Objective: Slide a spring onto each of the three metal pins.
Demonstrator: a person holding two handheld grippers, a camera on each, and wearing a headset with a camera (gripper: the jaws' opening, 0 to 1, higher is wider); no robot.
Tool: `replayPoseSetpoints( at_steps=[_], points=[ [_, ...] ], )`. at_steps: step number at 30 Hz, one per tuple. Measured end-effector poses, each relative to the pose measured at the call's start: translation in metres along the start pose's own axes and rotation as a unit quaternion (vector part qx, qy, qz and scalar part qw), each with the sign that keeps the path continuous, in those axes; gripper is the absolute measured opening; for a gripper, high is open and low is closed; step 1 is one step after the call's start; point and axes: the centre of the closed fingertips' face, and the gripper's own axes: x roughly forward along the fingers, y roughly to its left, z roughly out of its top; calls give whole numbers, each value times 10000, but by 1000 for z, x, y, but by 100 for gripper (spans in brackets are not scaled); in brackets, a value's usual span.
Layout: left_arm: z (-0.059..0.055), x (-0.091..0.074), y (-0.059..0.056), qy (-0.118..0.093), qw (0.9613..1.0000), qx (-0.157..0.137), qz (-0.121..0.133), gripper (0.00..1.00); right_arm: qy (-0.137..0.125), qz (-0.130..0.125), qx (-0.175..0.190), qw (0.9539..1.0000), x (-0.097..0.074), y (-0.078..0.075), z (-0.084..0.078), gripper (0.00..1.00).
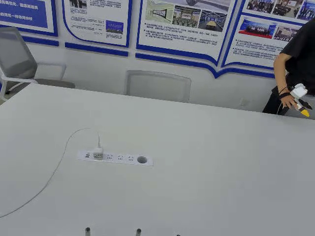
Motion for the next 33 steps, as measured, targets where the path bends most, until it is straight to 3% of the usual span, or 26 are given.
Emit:
replayPoseSetpoints(
  at_steps=[12,17,19,22,33],
  points=[
    [-2,5,4,112,9996,230,123,28,34,21,1,10000,0,2,-2,91],
    [-3,6,5,213,9981,519,248,20,32,36,1,10000,1,3,-2,91],
    [-3,6,7,256,9965,705,359,11,37,44,2,10000,1,3,-2,91],
    [-4,7,2,235,9984,446,274,11,50,64,-19,10000,2,5,-3,91],
    [-7,-5,-5,122,9994,250,225,10,-2,63,-19,10000,-1,5,0,91]
  ],
)
